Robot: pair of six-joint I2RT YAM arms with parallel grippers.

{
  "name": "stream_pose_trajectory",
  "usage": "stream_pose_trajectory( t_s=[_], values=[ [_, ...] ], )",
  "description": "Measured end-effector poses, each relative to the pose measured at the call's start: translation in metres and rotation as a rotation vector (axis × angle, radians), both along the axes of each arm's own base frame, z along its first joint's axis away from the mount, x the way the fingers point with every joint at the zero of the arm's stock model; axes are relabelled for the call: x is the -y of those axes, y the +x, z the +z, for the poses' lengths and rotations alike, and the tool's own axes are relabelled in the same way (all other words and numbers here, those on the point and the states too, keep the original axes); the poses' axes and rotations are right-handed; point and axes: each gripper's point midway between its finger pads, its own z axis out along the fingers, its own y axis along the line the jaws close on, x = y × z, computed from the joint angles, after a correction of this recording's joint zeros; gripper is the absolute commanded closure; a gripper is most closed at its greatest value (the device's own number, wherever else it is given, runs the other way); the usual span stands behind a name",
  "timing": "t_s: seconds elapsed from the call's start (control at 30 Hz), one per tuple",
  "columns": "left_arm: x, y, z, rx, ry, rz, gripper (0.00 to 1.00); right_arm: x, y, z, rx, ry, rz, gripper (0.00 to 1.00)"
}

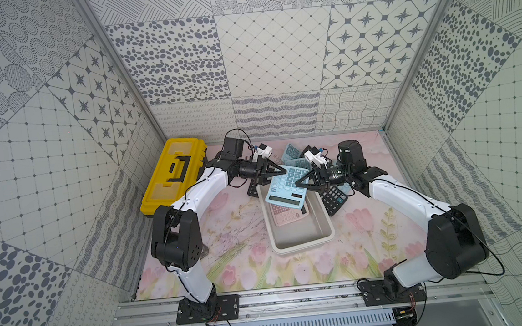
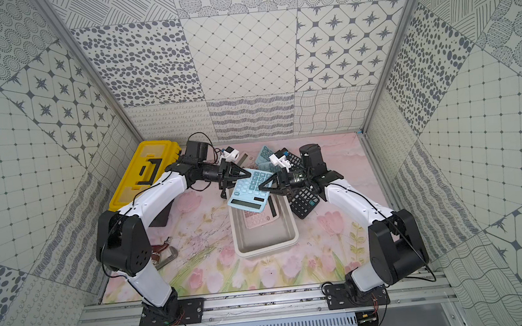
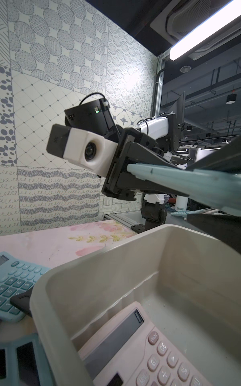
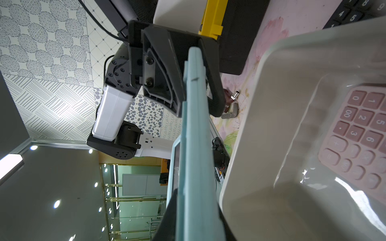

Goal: Put the calculator in the storage box
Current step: Pick up the calculator from the center of the board.

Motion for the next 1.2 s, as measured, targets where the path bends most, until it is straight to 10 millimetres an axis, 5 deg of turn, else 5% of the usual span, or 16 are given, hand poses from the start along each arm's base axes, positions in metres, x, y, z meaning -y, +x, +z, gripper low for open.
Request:
stream_pose_trajectory(
  t_s=[0.17, 0.5, 0.8, 1.2],
  values=[
    [0.000, -0.006, 0.016, 0.060, -0.054, -0.034, 0.87, 0.000, -0.004, 0.009, 0.032, 0.041, 0.035, 0.76],
    [0.001, -0.007, 0.025, 0.040, -0.062, -0.024, 1.00, 0.005, 0.004, 0.003, 0.036, 0.029, -0.013, 0.38],
    [0.003, 0.005, 0.023, -0.008, -0.036, 0.043, 1.00, 0.024, 0.020, -0.008, 0.010, -0.006, -0.119, 0.03],
    [-0.027, 0.030, -0.013, -0.095, 0.094, 0.454, 1.00, 0.040, 0.020, -0.007, -0.020, -0.027, -0.265, 0.03]
  ],
)
